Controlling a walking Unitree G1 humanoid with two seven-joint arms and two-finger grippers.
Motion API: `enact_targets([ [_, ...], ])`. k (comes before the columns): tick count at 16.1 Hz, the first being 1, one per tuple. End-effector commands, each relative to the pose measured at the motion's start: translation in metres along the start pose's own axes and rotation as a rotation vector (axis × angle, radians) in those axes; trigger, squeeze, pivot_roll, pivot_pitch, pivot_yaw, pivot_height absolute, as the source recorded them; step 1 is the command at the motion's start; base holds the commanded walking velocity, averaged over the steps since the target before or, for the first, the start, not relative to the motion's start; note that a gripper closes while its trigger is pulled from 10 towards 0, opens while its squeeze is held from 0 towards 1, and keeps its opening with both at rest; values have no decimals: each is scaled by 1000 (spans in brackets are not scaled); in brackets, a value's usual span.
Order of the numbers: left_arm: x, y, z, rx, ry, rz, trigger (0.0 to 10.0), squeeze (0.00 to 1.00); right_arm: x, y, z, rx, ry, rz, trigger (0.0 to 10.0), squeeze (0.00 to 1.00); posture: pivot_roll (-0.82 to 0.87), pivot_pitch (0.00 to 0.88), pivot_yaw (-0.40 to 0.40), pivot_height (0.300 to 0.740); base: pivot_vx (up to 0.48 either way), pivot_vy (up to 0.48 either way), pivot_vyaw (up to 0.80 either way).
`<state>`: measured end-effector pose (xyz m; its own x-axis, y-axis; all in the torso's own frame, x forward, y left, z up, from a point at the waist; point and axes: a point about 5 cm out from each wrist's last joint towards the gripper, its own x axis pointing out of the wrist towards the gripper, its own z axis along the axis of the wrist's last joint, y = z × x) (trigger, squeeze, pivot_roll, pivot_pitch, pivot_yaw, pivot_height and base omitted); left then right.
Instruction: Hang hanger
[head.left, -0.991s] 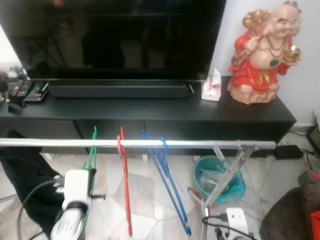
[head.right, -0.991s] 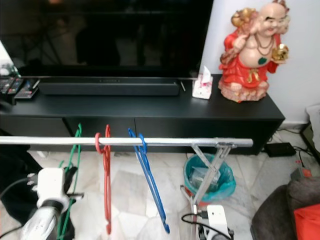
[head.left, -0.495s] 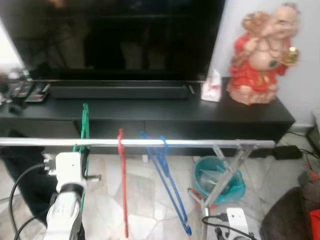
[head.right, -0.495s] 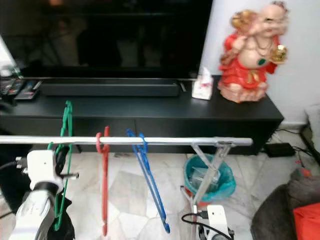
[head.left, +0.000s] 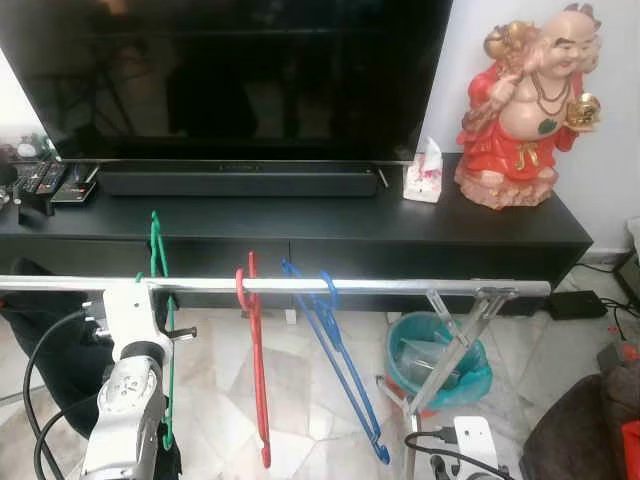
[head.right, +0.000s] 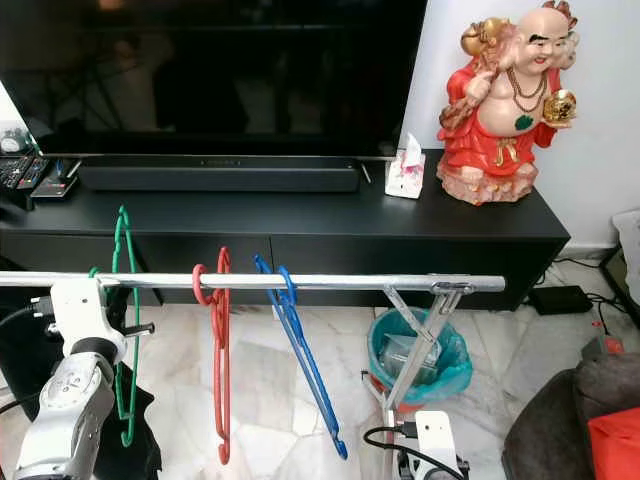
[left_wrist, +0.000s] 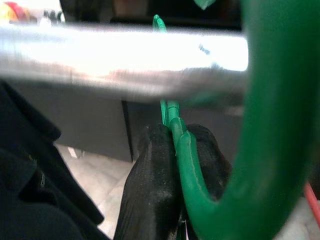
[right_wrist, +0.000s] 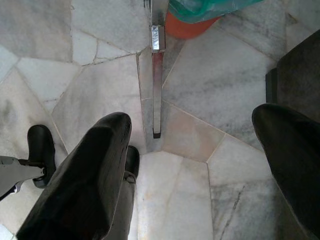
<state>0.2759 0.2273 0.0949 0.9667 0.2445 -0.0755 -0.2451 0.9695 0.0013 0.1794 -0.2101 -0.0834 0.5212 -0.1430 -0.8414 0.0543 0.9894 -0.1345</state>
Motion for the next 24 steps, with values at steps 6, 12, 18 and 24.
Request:
enact_targets([
  [6,11,-5,-8,10,86,-33,10000,0,0,0,-1,3,5,-1,10000,0,86,0,-3,740,0,0,0],
  [12,17,-13,-11,23,112,-62,10000,0,0,0,-2,4,6,-1,10000,0,78,0,3,740,0,0,0],
  [18,12,-12,-5,30,66,-65,10000,1000,0,0,-3,4,7,-1,10000,0,79,0,4,740,0,0,0],
  [24,-1,-14,-1,50,37,-85,10000,1000,0,0,-2,2,6,0,10000,0,88,0,0,740,0,0,0],
])
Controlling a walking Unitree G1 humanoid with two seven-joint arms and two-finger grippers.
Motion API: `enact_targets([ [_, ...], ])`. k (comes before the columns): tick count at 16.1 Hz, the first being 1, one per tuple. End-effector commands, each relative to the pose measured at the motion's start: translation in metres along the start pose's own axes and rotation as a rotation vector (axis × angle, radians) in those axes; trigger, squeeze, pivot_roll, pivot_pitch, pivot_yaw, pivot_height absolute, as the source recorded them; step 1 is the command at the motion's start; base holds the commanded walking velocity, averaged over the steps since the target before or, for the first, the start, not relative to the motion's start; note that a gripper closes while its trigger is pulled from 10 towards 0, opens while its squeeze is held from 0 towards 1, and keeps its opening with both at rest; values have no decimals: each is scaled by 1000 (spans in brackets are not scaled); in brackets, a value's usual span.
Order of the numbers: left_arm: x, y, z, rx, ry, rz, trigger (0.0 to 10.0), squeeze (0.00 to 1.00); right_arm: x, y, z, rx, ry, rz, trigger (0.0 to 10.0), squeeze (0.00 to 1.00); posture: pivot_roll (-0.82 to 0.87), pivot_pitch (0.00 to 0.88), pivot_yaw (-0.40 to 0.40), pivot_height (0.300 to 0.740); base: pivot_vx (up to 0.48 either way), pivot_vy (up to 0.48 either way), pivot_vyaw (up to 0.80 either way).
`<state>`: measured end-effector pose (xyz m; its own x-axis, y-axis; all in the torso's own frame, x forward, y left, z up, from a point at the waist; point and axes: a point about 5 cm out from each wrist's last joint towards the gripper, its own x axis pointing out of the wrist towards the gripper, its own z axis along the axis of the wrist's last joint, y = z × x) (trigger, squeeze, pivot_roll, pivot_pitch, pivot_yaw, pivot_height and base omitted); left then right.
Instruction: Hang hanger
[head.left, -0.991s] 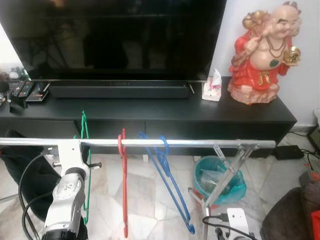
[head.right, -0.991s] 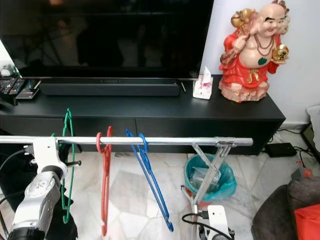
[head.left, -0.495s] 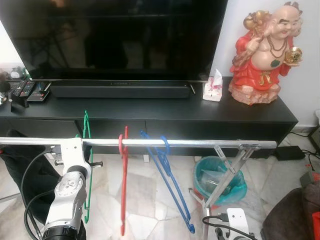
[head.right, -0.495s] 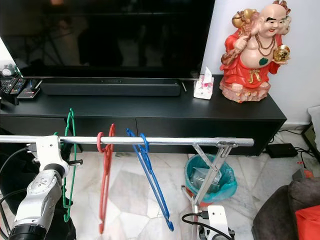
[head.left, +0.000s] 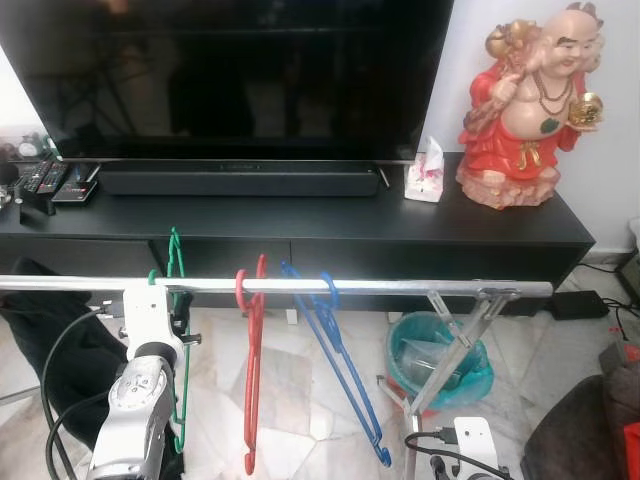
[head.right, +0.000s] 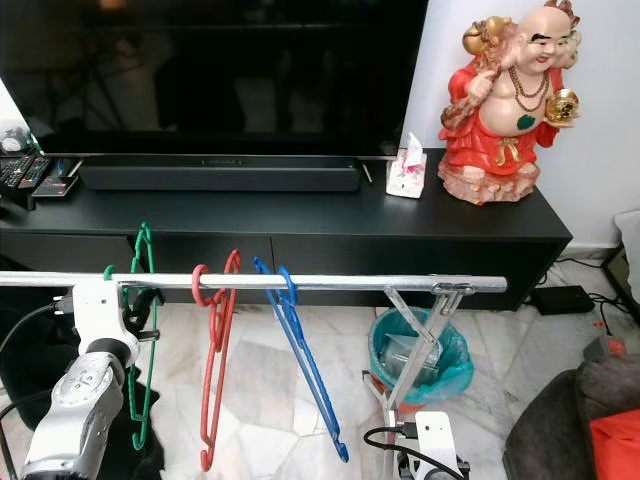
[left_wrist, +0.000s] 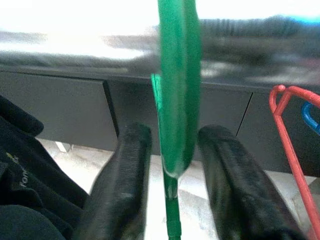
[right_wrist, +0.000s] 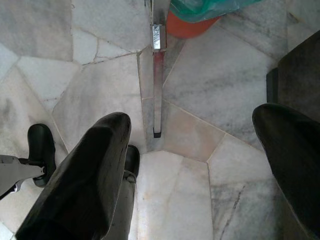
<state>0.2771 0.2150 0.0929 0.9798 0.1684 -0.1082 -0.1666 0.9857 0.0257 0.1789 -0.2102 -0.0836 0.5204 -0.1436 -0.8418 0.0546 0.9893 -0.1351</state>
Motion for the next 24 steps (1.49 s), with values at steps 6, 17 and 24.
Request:
enact_targets([
  [6,-25,-3,21,29,-71,-11,10000,1000,0,0,0,1,4,1,10000,0,96,0,1,740,0,0,0],
  [17,-79,64,-32,162,186,345,10000,0,0,0,1,4,3,1,10000,0,111,0,6,740,0,0,0],
  [24,-39,44,-113,184,553,84,10000,0,0,1,-1,22,6,-9,10000,0,86,0,15,740,0,0,0],
])
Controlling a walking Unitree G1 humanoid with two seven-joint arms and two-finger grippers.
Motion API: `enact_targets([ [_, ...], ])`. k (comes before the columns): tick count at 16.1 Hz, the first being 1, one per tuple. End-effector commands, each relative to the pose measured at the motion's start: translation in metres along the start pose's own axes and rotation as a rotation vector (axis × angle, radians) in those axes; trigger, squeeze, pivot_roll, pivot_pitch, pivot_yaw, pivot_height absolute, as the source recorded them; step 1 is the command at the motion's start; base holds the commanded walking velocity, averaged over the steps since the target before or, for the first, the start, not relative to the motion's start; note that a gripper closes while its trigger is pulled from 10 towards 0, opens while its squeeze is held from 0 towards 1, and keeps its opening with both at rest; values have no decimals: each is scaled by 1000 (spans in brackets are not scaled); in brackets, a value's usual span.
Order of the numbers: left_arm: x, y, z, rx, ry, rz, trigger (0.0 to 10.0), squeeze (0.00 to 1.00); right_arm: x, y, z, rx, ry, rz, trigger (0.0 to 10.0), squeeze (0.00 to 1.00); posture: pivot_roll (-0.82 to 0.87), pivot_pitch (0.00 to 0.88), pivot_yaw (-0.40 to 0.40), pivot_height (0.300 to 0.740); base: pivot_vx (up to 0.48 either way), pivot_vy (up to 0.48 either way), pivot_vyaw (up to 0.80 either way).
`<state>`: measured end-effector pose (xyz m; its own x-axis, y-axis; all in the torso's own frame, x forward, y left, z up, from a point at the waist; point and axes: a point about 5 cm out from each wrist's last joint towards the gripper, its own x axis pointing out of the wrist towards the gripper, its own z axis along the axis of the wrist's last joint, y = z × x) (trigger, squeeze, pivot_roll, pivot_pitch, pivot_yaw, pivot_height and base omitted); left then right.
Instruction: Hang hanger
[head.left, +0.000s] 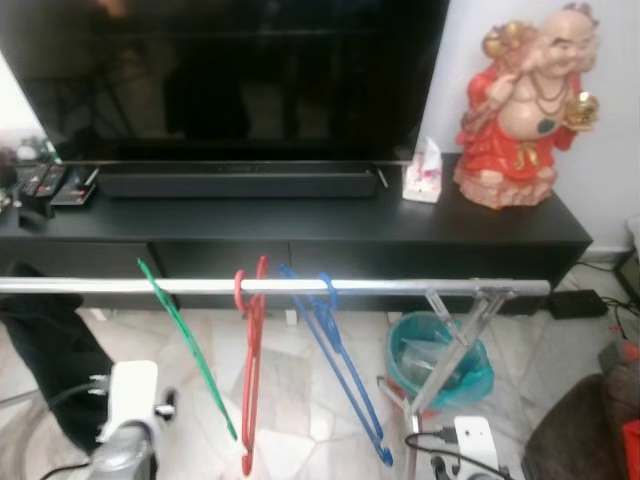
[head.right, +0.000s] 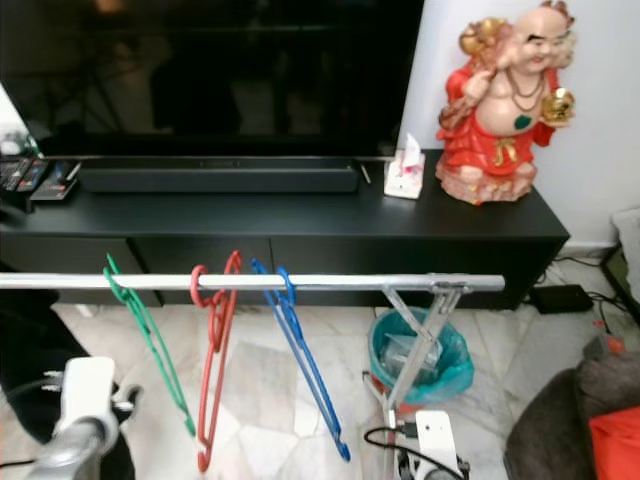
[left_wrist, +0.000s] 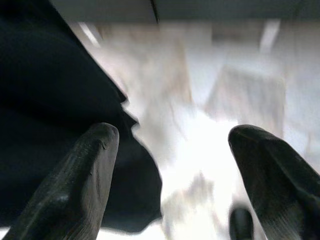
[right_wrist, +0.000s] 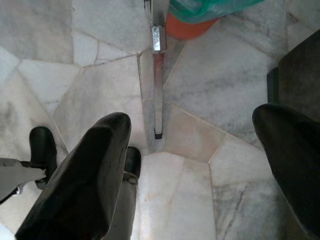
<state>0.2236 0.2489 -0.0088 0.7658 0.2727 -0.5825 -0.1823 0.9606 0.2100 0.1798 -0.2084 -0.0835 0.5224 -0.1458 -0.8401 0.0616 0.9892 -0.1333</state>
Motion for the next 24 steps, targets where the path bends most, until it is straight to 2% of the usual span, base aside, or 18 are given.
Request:
enact_targets([
  [1,6,-2,-21,18,86,-20,10000,0,0,-1,-2,18,9,-8,10000,0,83,0,14,740,0,0,0],
  [3,9,-14,-37,43,149,-86,10000,0,0,-1,-3,19,11,-8,10000,0,77,0,16,740,0,0,0],
  [6,8,-29,-51,93,192,-140,10000,0,0,-1,-4,20,12,-9,10000,0,73,0,17,740,0,0,0],
  [7,5,-38,-64,128,248,-163,10000,0,-1,0,-5,21,13,-9,10000,0,61,0,21,740,0,0,0],
  [11,-1,-46,-79,162,306,-200,10000,0,-1,0,-6,29,14,-13,10000,0,47,0,29,740,0,0,0],
  [17,-2,-45,-83,172,314,-205,10000,0,-1,0,-7,37,16,-18,10000,0,46,0,30,740,-176,0,0],
  [24,-9,-36,-100,164,364,-189,10000,0,-1,0,-6,46,10,-24,10000,0,51,0,23,740,-299,0,0],
])
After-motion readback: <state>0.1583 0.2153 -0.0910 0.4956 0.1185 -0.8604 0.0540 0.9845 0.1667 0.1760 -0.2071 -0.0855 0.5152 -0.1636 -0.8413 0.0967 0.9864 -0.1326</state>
